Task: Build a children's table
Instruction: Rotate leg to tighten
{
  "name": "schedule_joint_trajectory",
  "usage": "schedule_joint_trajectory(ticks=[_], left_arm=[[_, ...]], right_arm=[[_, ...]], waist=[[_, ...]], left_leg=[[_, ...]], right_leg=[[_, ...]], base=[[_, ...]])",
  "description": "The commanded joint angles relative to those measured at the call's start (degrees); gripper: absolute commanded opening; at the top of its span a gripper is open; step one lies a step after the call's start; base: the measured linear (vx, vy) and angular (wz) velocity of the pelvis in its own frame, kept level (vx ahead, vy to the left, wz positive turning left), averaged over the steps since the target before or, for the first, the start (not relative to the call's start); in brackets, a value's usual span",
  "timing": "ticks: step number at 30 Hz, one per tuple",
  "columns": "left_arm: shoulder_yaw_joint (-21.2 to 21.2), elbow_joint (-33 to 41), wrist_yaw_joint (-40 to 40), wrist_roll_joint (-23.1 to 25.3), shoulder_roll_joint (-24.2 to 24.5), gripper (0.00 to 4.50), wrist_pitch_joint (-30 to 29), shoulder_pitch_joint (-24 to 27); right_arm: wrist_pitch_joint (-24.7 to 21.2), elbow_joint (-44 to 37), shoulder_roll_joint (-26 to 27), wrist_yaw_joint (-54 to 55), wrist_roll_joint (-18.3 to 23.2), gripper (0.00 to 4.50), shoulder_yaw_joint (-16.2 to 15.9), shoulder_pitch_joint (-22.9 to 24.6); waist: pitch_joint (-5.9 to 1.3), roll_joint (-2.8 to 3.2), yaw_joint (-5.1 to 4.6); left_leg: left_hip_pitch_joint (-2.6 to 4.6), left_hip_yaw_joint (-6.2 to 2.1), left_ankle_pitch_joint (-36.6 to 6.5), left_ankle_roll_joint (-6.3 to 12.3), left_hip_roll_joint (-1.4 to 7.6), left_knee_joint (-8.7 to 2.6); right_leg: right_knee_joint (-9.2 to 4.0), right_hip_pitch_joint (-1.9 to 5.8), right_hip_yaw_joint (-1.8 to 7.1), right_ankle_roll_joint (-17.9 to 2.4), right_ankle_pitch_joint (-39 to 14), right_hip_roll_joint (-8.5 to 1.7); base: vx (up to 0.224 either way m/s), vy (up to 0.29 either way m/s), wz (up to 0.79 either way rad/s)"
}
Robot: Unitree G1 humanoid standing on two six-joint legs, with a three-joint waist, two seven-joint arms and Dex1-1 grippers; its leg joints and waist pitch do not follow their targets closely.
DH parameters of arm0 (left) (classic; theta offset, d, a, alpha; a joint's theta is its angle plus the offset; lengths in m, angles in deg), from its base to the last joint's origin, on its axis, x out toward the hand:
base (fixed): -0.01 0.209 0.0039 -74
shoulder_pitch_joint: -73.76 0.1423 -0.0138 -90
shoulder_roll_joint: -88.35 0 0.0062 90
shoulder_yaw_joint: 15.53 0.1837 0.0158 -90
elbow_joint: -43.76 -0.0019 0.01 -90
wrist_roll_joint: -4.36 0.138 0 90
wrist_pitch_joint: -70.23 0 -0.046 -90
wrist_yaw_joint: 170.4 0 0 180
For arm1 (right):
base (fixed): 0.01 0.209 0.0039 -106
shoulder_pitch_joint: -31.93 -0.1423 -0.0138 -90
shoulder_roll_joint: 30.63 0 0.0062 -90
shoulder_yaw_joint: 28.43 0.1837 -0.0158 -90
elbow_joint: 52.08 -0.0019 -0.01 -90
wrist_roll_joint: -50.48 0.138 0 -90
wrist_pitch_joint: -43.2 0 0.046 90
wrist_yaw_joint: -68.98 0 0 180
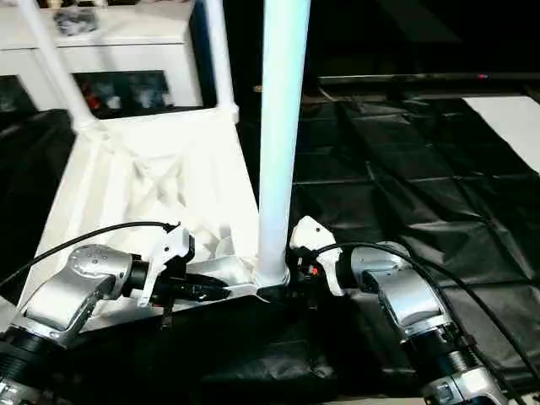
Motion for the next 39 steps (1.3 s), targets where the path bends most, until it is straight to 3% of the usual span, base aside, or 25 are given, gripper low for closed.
schedule_joint_trajectory(ticks=[1,8,15,23,36,37,39], left_arm=[[2.63,3.59,2.66,-3.17,-2.51,0.0,2.04,-0.85],[2.66,3.08,2.57,-2.82,-2.37,0.0,2.24,-1.0],[2.69,3.74,2.54,-2.83,-1.92,0.0,1.97,-0.38],[2.66,3.68,2.59,-2.7,-1.82,0.0,2.14,-0.32],[2.88,3.87,2.75,-2.64,-1.57,0.0,2.1,-0.06],[2.9,3.89,2.79,-2.65,-1.53,0.0,2.08,-0.05],[2.92,3.88,2.82,-2.65,-1.5,0.0,2.1,-0.06]], right_arm=[[2.12,-1.23,1.36,-0.08,0.08,4.37,-1.99,-1.67],[2.68,-1.09,1.79,-0.35,0.74,4.37,-0.81,-1.77],[2.66,-1.79,3.01,1.79,2.2,4.37,1.3,-1.75],[-1.24,-4.1,2.59,-0.56,4.62,4.46,1.54,-0.61],[-1.19,-4.9,1.62,-1.74,4.78,4.46,0.76,0.06],[-1.3,-4.89,1.71,-1.66,4.9,4.18,0.8,0.09],[-1.77,-4.7,2.21,-1.81,5.41,4.18,0.76,0.0]], waist=[[-3.41,-0.23,-0.1],[-3.49,-0.22,-0.03],[-3.4,0.02,-0.13],[-3.58,0.06,0.0],[-3.65,0.13,0.23],[-3.65,0.18,0.25],[-3.64,0.16,0.25]], left_leg=[[0.61,-0.29,-12.98,2.15,1.67,-4.1],[0.59,-0.24,-12.02,2.78,1.63,-3.96],[0.66,-0.29,-13.61,2.14,1.59,-4.05],[0.63,-0.25,-11.64,2.94,1.56,-3.85],[0.66,-0.22,-11.08,3.0,1.58,-3.73],[0.67,-0.22,-11.08,3.0,1.58,-3.73],[0.63,-0.23,-10.98,3.09,1.54,-3.72]], right_leg=[[-3.73,2.8,1.91,-14.24,-11.77,-2.12],[-3.57,2.88,1.9,-14.6,-10.13,-2.08],[-3.79,2.83,1.88,-14.14,-12.34,-2.08],[-3.48,3.01,1.84,-15.01,-9.17,-2.04],[-3.32,3.02,1.81,-15.38,-8.14,-2.02],[-3.31,3.03,1.8,-15.4,-8.21,-2.03],[-3.31,3.08,1.8,-15.39,-8.2,-2.02]], base=[[0.0,0.0,0.0],[0.0,0.0,0.0],[0.0,0.0,0.0],[0.0,0.0,0.0],[0.0,0.0,0.0],[0.0,0.0,0.0],[0.0,0.0,0.0]])
